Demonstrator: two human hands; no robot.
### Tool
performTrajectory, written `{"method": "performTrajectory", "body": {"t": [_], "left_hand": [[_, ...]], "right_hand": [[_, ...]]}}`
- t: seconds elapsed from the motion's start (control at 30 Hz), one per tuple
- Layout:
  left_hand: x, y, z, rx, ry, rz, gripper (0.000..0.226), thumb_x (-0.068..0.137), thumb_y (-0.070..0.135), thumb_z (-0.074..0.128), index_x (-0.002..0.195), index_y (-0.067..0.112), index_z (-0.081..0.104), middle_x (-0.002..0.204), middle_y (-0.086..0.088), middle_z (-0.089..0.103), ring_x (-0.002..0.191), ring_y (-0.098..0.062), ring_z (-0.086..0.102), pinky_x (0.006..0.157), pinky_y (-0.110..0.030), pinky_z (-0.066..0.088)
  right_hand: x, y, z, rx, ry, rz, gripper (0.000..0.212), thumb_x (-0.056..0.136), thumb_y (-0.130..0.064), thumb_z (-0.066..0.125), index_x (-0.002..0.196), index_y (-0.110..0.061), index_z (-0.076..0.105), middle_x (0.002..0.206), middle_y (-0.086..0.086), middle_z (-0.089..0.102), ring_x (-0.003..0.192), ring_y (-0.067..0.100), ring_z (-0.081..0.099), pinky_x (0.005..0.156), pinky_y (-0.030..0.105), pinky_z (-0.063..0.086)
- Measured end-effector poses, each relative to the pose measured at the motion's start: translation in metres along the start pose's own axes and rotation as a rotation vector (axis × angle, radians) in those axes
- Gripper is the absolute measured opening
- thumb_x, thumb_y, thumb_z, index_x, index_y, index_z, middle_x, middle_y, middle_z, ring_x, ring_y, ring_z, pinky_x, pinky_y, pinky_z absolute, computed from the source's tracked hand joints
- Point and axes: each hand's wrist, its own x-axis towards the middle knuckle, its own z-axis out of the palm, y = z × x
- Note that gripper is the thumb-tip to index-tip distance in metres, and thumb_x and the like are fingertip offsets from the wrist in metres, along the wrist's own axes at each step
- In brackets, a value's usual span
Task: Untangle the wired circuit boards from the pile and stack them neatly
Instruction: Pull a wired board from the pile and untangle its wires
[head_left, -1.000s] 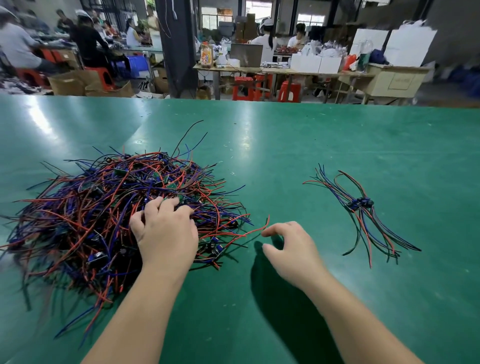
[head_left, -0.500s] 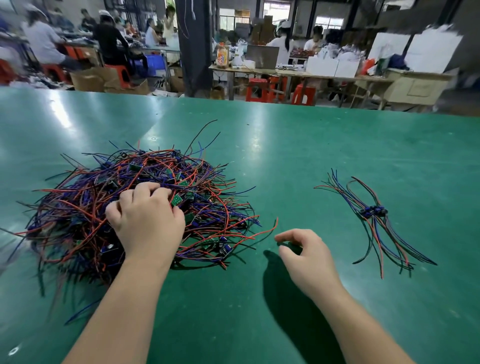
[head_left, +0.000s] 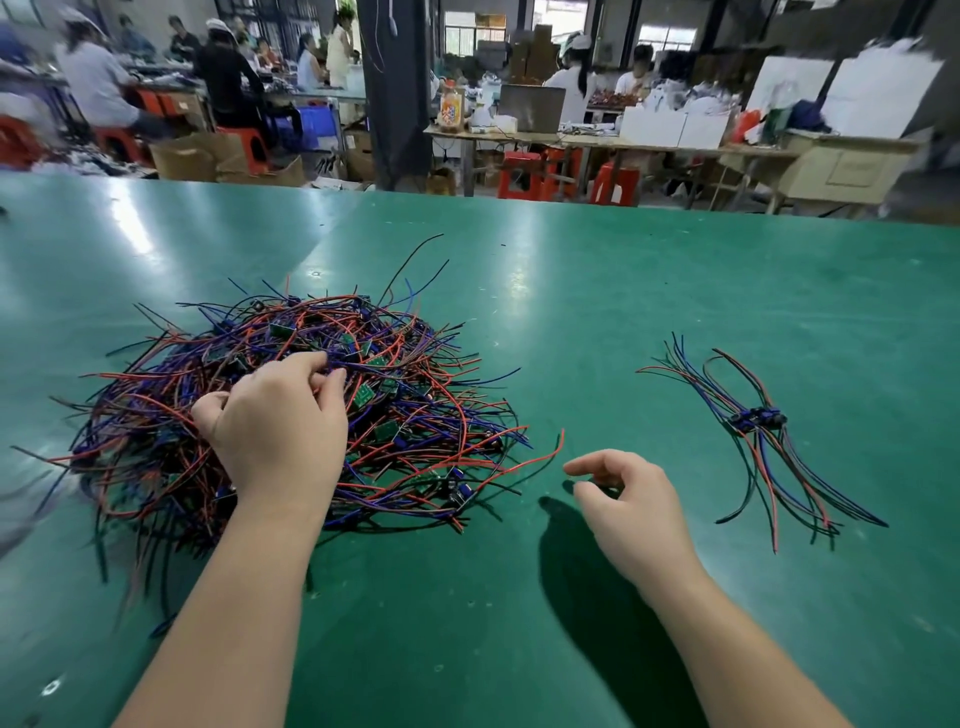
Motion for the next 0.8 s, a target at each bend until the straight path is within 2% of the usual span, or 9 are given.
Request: {"method": "performTrajectory", "body": {"t": [0.17,0.23,0.37,0.5,0.6,0.67,0.7,0.77,0.8], "left_hand": [[-0.015,0.024,-0.002,-0.315,0.158,0.369,0.017,0.084,0.016,0.072,0.1,0.009,0.071,0.085,-0.005,0.068,0.078,-0.023,0.06,0.076,-0.039,0.042],[-0.022,0.031,-0.001,-0.398,0.15,0.497,0.014,0.083,0.017,0.074,0.094,0.009,0.073,0.083,-0.002,0.068,0.076,-0.018,0.06,0.074,-0.041,0.047],[-0.039,0.046,-0.001,-0.483,0.06,0.643,0.007,0.083,0.025,0.074,0.084,0.018,0.074,0.08,0.009,0.068,0.073,-0.011,0.061,0.076,-0.039,0.042],[-0.064,0.063,-0.002,-0.547,-0.066,0.82,0.006,0.088,0.023,0.069,0.089,0.026,0.074,0.079,0.012,0.065,0.075,-0.01,0.062,0.079,-0.036,0.039],[-0.078,0.073,-0.001,-0.596,-0.109,0.891,0.021,0.082,0.005,0.068,0.093,0.022,0.073,0.084,0.009,0.065,0.077,-0.011,0.061,0.082,-0.035,0.039],[-0.082,0.076,-0.002,-0.663,-0.138,0.903,0.015,0.086,0.009,0.067,0.091,0.022,0.074,0.085,0.009,0.067,0.078,-0.011,0.061,0.082,-0.036,0.04],[-0.081,0.076,-0.003,-0.688,-0.154,0.908,0.01,0.089,0.017,0.066,0.089,0.023,0.074,0.084,0.01,0.067,0.078,-0.012,0.062,0.081,-0.038,0.041],[-0.075,0.074,-0.006,-0.684,-0.175,0.899,0.018,0.093,0.032,0.06,0.084,0.023,0.074,0.081,0.009,0.067,0.082,-0.014,0.063,0.079,-0.041,0.043],[-0.069,0.073,-0.008,-0.673,-0.173,0.873,0.025,0.094,0.036,0.056,0.083,0.022,0.074,0.081,0.009,0.067,0.084,-0.015,0.063,0.079,-0.042,0.043]], "right_hand": [[-0.006,-0.011,0.0,0.179,0.034,-0.078,0.028,0.082,0.001,0.056,0.078,-0.023,0.069,0.071,-0.009,0.064,0.055,0.003,0.051,0.055,0.015,0.04],[-0.01,-0.019,0.004,0.33,-0.067,-0.084,0.03,0.084,0.007,0.056,0.077,-0.019,0.069,0.067,-0.003,0.068,0.057,0.008,0.058,0.057,0.015,0.045],[-0.017,-0.024,0.012,0.496,-0.285,-0.096,0.03,0.084,0.014,0.055,0.082,-0.013,0.068,0.067,0.003,0.069,0.057,0.014,0.059,0.058,0.02,0.048],[-0.02,-0.028,0.009,0.572,-0.453,-0.21,0.031,0.078,0.018,0.063,0.092,-0.01,0.062,0.077,0.004,0.067,0.069,0.012,0.061,0.065,0.021,0.051],[-0.024,-0.033,0.005,0.476,-0.47,-0.381,0.037,0.075,0.014,0.057,0.088,-0.018,0.067,0.087,-0.013,0.07,0.087,-0.004,0.061,0.075,0.012,0.047],[-0.028,-0.036,0.003,0.481,-0.456,-0.418,0.046,0.071,0.008,0.047,0.082,-0.031,0.071,0.09,-0.026,0.069,0.09,-0.016,0.058,0.075,0.003,0.043],[-0.029,-0.036,0.003,0.484,-0.438,-0.416,0.05,0.07,0.007,0.044,0.077,-0.034,0.071,0.085,-0.03,0.067,0.084,-0.021,0.056,0.071,0.0,0.041],[-0.027,-0.035,0.006,0.514,-0.418,-0.387,0.043,0.071,0.006,0.045,0.071,-0.028,0.072,0.07,-0.021,0.067,0.072,-0.015,0.056,0.067,0.004,0.043],[-0.024,-0.034,0.008,0.584,-0.423,-0.356,0.03,0.076,0.004,0.052,0.073,-0.019,0.072,0.071,-0.011,0.068,0.075,-0.006,0.059,0.071,0.013,0.047]]}}
